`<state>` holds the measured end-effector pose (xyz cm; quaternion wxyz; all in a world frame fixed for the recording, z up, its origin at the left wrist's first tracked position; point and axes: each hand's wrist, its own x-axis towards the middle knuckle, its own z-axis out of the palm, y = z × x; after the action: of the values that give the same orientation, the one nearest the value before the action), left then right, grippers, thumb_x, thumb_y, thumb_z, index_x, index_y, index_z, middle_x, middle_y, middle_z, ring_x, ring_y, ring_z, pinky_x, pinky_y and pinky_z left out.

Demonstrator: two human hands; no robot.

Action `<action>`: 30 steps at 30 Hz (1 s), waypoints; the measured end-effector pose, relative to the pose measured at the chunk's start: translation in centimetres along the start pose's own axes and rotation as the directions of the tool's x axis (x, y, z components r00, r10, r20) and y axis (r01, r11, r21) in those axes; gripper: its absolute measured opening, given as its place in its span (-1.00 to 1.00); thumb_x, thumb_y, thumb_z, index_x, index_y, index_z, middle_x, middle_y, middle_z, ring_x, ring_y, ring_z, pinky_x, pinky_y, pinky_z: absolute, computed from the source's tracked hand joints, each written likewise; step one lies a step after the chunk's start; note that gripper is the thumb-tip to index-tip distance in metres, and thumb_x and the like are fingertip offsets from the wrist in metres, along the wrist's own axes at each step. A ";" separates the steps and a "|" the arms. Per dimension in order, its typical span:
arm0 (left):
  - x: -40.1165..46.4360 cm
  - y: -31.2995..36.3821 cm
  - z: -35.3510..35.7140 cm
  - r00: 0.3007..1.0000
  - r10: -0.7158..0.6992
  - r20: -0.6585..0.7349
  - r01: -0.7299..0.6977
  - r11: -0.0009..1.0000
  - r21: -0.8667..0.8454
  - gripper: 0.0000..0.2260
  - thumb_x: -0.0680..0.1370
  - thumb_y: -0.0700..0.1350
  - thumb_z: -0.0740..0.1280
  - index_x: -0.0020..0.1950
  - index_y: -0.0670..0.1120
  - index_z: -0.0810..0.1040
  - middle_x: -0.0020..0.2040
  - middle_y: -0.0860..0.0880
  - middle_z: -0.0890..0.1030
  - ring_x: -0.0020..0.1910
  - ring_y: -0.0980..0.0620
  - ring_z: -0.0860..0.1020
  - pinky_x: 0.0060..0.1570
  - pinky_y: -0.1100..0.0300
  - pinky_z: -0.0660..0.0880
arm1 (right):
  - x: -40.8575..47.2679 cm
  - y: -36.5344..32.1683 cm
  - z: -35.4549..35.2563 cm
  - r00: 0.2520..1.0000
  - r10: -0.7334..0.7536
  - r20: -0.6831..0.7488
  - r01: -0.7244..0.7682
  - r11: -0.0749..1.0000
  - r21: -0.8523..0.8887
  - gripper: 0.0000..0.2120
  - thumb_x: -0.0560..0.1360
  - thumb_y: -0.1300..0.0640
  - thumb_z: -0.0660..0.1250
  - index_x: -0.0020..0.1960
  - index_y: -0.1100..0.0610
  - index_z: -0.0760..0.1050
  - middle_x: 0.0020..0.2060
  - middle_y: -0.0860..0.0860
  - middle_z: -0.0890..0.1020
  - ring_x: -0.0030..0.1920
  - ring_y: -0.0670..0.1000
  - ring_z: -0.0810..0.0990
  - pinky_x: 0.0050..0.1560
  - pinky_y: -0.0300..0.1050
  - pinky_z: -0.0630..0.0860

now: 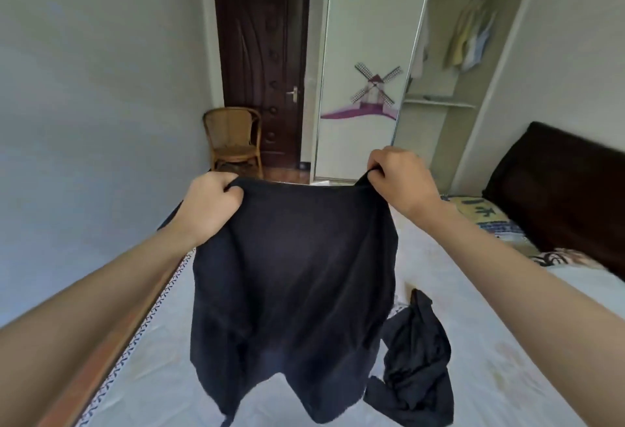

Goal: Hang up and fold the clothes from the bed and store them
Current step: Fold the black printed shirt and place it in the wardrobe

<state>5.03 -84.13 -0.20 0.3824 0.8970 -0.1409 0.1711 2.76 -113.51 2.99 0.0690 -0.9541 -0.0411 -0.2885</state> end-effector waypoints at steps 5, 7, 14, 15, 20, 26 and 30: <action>0.5 3.6 -4.9 0.999 -0.013 0.044 0.021 0.984 -0.179 -0.80 0.47 -0.22 0.19 -0.33 -0.22 0.48 -0.40 -0.02 0.47 -0.34 -0.02 0.41 -0.29 0.11 0.30 | 2.3 -1.8 -6.3 0.994 -0.048 -0.103 0.049 0.999 0.014 -0.86 0.47 0.28 0.21 -0.15 0.16 0.54 -0.16 0.08 0.61 -0.12 0.15 0.54 -0.12 -0.02 0.43; 0.5 4.7 -6.3 0.994 -0.024 0.110 0.053 0.962 -0.269 -0.75 0.36 -0.13 0.16 -0.22 -0.32 0.49 -0.35 -0.06 0.50 -0.30 -0.01 0.44 -0.22 0.12 0.33 | 2.8 -2.6 -8.3 0.987 -0.071 -0.142 0.074 0.997 0.016 -0.85 0.46 0.28 0.21 -0.17 0.15 0.54 -0.20 0.07 0.60 -0.14 0.15 0.54 -0.14 -0.04 0.41; -0.5 8.0 -6.9 0.977 0.044 0.207 0.061 0.878 -0.475 -0.69 0.47 -0.33 0.13 -0.31 -0.11 0.61 -0.32 0.01 0.60 -0.30 0.09 0.54 -0.29 0.36 0.43 | 2.8 -4.5 -12.0 0.976 -0.110 -0.188 0.126 0.989 0.075 -0.78 0.44 0.31 0.24 -0.11 0.17 0.66 -0.18 0.04 0.69 -0.15 0.06 0.58 -0.06 -0.04 0.52; -0.7 8.5 -6.6 0.968 0.051 0.246 0.080 0.867 -0.492 -0.72 0.50 -0.24 0.18 -0.24 -0.07 0.67 -0.23 0.01 0.66 -0.22 0.10 0.60 -0.19 0.31 0.47 | 2.7 -4.7 -12.2 0.977 -0.116 -0.181 0.135 0.987 0.092 -0.78 0.44 0.31 0.25 -0.11 0.17 0.67 -0.20 0.03 0.69 -0.17 0.03 0.57 -0.05 -0.05 0.51; -1.1 11.4 -4.2 0.947 0.051 0.318 0.102 0.889 -0.447 -0.64 0.67 -0.13 0.11 0.47 -0.02 0.39 0.35 0.08 0.44 0.31 0.09 0.42 0.31 0.23 0.31 | 2.5 -5.9 -12.1 0.983 -0.133 -0.126 0.159 0.960 0.232 -0.81 0.43 0.32 0.30 -0.14 0.17 0.68 -0.21 0.02 0.70 -0.18 -0.01 0.58 0.02 -0.04 0.52; -0.2 13.3 -2.2 0.925 0.120 0.360 0.052 0.899 -0.434 -0.31 0.54 -0.21 0.33 0.59 0.00 0.07 0.49 0.02 0.29 0.40 0.03 0.34 0.27 0.21 0.35 | 1.8 -7.7 -11.6 0.970 -0.240 -0.042 0.234 0.871 0.431 -0.78 0.48 0.34 0.33 -0.12 0.07 0.68 -0.23 -0.15 0.64 -0.13 -0.15 0.59 0.02 -0.31 0.50; 0.1 13.8 -1.9 0.904 0.131 0.407 0.084 0.879 -0.470 -0.82 0.54 -0.31 0.28 0.03 -0.07 0.56 -0.15 -0.05 0.59 -0.20 0.10 0.58 -0.22 0.31 0.51 | 1.3 -8.6 -11.6 0.939 -0.343 -0.009 0.309 0.835 0.456 -0.72 0.47 0.39 0.30 -0.12 0.05 0.66 -0.24 -0.15 0.63 -0.19 -0.34 0.55 -0.05 -0.51 0.43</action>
<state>-0.54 -91.95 9.84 0.5488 0.7885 -0.2699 -0.0644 -3.49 -106.74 14.17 0.2366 -0.9006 -0.2712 -0.2437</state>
